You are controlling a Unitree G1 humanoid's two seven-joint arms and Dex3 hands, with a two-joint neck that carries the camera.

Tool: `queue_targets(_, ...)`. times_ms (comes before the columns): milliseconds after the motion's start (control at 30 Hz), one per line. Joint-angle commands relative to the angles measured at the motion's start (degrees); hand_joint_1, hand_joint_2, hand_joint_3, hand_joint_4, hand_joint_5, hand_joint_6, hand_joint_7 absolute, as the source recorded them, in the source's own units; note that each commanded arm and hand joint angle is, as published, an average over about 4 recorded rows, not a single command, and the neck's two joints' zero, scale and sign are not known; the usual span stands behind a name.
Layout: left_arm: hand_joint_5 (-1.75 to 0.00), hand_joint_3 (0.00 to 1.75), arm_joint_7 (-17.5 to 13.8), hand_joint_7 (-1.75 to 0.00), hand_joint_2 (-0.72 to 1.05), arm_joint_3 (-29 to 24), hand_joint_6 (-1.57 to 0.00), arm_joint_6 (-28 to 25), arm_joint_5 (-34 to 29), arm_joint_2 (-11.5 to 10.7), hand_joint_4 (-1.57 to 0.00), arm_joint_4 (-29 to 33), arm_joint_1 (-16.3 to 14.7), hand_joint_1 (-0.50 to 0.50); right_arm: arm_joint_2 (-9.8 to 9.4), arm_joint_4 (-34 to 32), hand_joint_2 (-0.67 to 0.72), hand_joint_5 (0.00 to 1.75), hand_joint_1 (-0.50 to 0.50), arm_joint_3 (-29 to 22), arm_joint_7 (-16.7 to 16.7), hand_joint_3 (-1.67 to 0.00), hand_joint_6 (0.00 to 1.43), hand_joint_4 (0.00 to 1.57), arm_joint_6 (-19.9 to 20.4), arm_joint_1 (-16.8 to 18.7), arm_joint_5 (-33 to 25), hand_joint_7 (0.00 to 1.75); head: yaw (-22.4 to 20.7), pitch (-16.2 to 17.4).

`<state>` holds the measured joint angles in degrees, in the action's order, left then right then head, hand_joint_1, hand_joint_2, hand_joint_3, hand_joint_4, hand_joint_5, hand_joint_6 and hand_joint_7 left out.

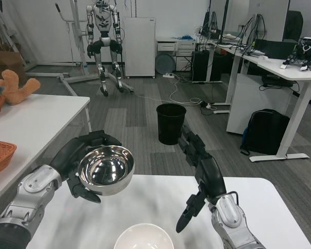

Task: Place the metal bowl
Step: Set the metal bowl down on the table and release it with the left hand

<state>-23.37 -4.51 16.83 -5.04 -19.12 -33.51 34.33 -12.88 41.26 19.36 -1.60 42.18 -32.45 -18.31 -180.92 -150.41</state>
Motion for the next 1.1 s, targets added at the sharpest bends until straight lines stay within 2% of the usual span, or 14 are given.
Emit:
queue_targets(33,-1.75,0.89,0.7,-1.68,0.07,-0.5,-1.36,1.4,0.0,-0.2,-1.57,-2.5,0.1,-0.12,-0.04,0.8,0.63,0.0,-0.42,-0.3,-0.2,0.0,0.0,0.0,0.5,-1.0,-0.5,0.0,0.1,0.2)
queue_targets(167,-1.75,0.87,1.0,-1.68,0.07,-0.6,-1.36,3.2,-0.2,-0.2,-1.57,-7.3,0.1,-0.14,-0.04,0.8,0.6,0.0,-0.42,-0.4,-0.2,0.0,0.0,0.0,0.5,-1.0,-0.5,0.03,0.6,0.2)
queue_targets(367,-1.75,0.87,2.1,-1.75,0.21,-0.7,-1.36,7.6,-0.2,-0.3,-1.57,-15.7,-0.5,-0.13,-0.04,0.8,0.6,0.0,-0.42,-0.3,-0.2,0.0,0.0,0.0,0.5,-1.0,-0.6,0.0,-0.1,0.7)
queue_targets(533,-1.75,0.83,3.5,-1.75,0.29,-0.6,-1.36,9.5,-0.2,-0.7,-1.57,-19.5,-0.9,-0.19,-0.04,0.8,0.6,0.0,-0.42,-0.3,-0.2,0.0,0.0,0.0,0.5,-1.0,-0.6,0.0,-0.4,1.2)
queue_targets(767,-1.75,0.79,6.7,-1.75,0.43,0.8,-1.36,15.2,2.3,-1.3,-1.57,-24.7,-1.5,-0.28,0.05,0.7,0.6,0.0,-0.44,-0.2,-0.2,0.0,0.0,0.0,0.5,-1.0,-0.6,0.0,-0.9,1.2)
queue_targets(933,-1.75,0.98,9.3,-1.69,0.45,2.0,-1.34,18.8,2.2,-1.3,-1.56,-27.3,-2.2,-0.41,0.05,0.6,0.6,0.0,-0.42,-0.2,-0.2,0.0,0.0,0.0,0.5,-1.1,-0.6,0.0,-1.1,1.2)
queue_targets(1100,-1.75,1.22,10.2,-1.66,0.69,2.8,-1.33,19.6,2.0,-1.3,-1.5,-27.8,-2.5,-0.43,0.05,0.8,0.63,0.0,-0.42,-0.2,-0.2,0.0,0.0,0.0,0.5,-1.2,-0.6,0.0,-1.1,1.7)
